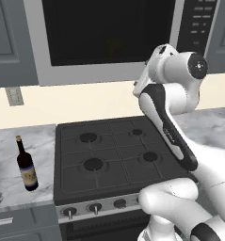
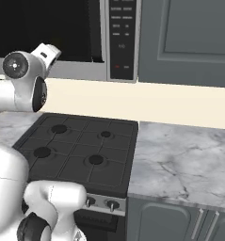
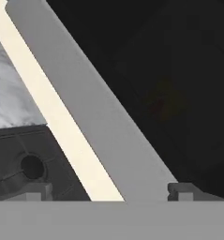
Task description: Place the microwavable item in the microwave. Then, close the microwave door and press the start button.
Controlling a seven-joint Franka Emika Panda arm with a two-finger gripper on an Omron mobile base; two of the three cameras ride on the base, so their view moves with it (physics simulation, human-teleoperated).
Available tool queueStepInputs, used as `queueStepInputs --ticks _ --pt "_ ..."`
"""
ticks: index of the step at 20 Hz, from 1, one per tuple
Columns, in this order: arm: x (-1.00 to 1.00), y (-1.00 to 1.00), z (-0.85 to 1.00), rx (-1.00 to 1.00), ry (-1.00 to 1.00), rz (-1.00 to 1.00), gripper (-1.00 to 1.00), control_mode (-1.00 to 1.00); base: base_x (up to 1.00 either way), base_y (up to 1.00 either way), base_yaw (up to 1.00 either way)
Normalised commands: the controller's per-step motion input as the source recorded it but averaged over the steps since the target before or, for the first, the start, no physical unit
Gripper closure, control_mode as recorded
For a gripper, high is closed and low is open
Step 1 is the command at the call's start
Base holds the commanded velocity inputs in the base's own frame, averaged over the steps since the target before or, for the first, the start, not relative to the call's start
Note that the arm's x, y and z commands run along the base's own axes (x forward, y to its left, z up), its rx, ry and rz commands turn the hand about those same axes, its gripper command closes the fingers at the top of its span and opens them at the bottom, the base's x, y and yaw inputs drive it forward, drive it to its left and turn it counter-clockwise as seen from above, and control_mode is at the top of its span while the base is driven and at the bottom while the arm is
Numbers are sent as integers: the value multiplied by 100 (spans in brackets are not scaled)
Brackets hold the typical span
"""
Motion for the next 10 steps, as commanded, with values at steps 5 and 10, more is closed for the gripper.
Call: queueStepInputs --ticks 5,10 --pt "-61 -100 11 11 -19 11 -100 -100 0 0 0" --pt "-6 -84 1 5 -23 13 -100 -100 0 0 0"
